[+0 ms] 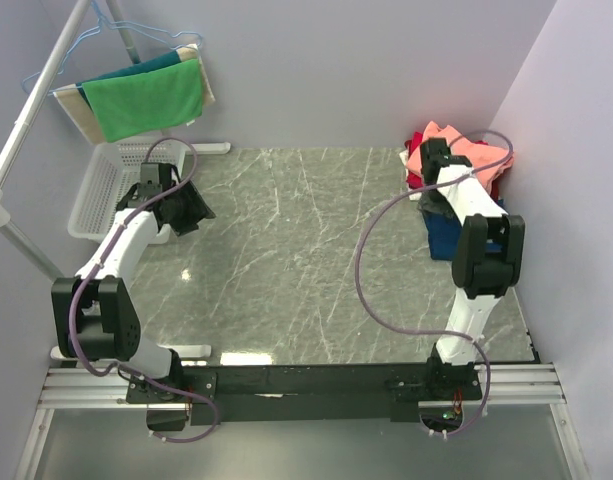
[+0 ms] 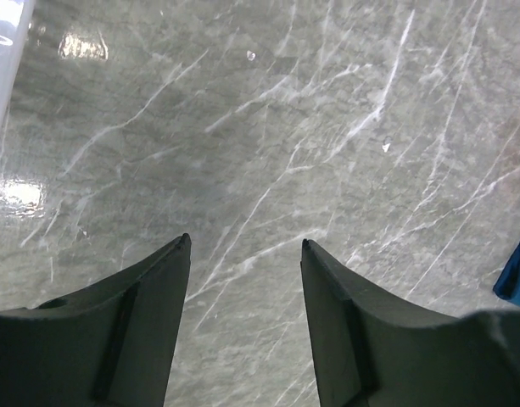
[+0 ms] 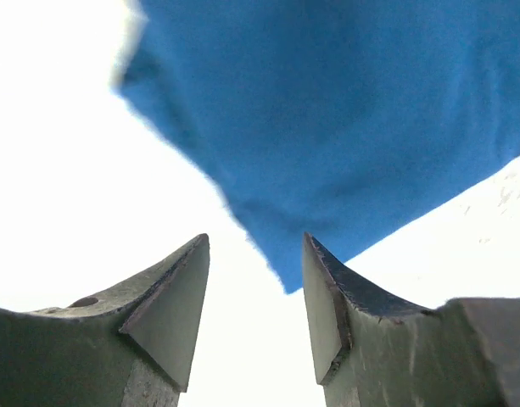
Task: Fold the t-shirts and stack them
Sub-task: Reset both grippers
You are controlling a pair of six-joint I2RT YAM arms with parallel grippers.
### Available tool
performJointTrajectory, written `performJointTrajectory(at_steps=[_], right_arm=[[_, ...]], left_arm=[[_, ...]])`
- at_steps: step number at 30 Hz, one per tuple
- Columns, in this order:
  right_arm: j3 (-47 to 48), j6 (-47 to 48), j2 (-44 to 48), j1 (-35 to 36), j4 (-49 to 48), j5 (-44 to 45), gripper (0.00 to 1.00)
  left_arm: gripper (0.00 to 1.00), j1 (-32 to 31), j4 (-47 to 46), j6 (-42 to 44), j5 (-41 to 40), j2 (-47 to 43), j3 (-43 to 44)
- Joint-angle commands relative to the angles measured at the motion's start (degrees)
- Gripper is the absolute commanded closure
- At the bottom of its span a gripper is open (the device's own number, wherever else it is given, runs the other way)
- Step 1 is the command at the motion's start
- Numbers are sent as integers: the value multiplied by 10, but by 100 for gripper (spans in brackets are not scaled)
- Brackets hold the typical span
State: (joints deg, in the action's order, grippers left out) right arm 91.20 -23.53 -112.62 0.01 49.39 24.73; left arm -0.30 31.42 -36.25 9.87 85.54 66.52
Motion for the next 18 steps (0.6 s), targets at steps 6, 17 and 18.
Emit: performJointTrajectory(at_steps=[6, 17, 18], right_arm=[[-24, 8, 176, 86, -24, -6, 44], [-216, 13, 417, 171, -161, -66, 40], [-227, 15, 426, 177, -169, -69, 39]], left_arm=[[37, -5, -40, 14, 6, -68, -27], [29, -58, -65, 7, -31, -87, -60], [28, -62, -69, 5, -36, -92, -63]])
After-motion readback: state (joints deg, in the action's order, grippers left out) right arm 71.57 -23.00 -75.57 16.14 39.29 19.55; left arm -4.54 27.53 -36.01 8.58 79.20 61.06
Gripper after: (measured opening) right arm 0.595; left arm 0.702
